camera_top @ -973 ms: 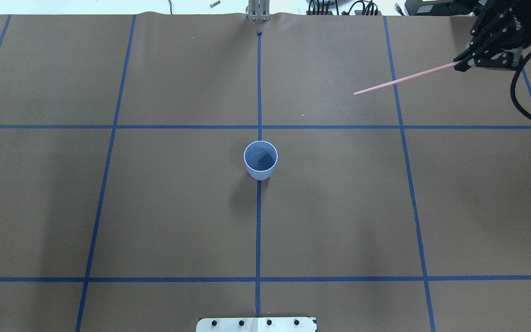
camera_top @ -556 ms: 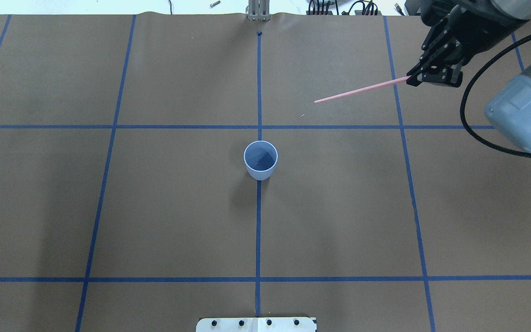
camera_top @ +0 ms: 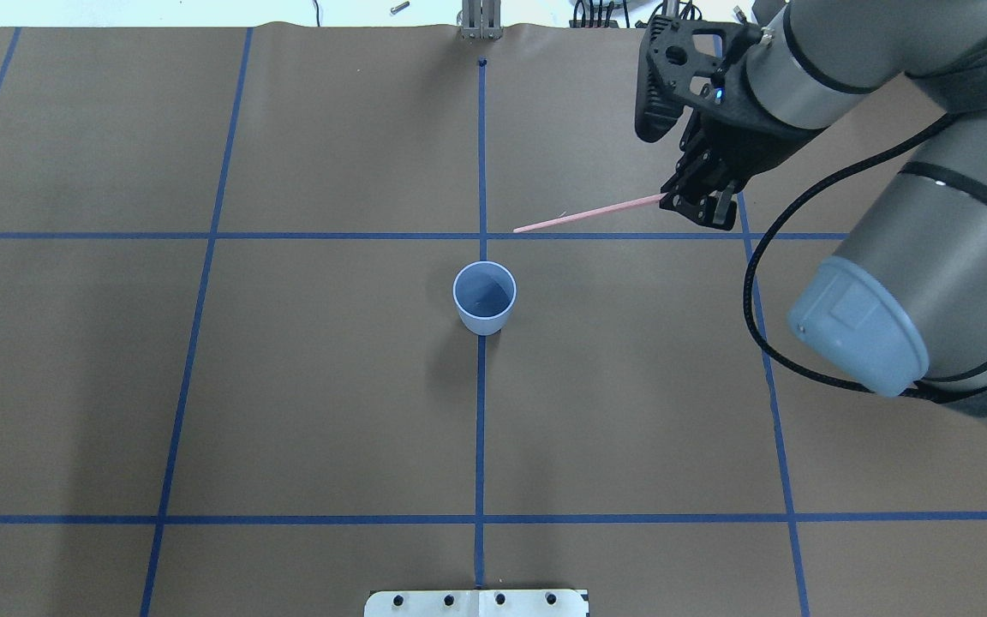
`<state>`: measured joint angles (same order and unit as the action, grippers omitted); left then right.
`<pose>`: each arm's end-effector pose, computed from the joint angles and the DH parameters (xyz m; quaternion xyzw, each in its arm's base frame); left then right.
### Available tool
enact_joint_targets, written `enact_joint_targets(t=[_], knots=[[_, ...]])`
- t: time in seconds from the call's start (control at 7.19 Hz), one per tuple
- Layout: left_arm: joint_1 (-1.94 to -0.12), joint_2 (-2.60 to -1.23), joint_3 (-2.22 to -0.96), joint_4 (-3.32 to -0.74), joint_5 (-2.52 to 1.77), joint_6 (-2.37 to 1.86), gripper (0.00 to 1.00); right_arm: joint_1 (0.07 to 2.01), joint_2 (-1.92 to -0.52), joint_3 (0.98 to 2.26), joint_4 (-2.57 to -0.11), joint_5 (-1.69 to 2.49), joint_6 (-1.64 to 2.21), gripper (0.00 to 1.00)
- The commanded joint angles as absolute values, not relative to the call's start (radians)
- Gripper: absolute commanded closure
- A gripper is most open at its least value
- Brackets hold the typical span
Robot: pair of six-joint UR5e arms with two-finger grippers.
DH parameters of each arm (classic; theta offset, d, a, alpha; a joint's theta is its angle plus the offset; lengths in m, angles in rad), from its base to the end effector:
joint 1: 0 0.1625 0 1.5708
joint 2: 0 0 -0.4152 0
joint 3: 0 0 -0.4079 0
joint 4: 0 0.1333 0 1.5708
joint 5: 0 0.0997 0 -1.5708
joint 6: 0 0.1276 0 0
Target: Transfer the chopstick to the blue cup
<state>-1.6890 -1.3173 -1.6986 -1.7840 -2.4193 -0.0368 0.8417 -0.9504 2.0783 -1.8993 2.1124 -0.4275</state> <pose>-0.0853 -0.4000 0.6909 0.0566 0.4093 -0.0525 0.9091 -0.3254 -0.4657 0.1365 0.3337 -0.2999 -0.5723 0.6864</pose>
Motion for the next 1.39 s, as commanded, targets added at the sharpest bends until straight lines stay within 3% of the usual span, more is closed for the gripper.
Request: enact_joint_targets(t=[0.0,0.28,1.25], knots=[[-1.689,-1.309,-1.698,-1.784,-2.419,-0.037,0.01,0.76,-0.914,2.071,-1.911,2.03,-0.332,1.0],[-1.689,-1.304,-1.698,-1.784,-2.419,-0.037,0.01,0.698,-0.794,2.071,-2.129,1.946,-0.313,1.0],[-1.687,-1.304,-1.689,-1.782,-2.419,-0.037,0.01,0.578,-0.706,1.938,-2.154,1.776,-0.279,1.0]])
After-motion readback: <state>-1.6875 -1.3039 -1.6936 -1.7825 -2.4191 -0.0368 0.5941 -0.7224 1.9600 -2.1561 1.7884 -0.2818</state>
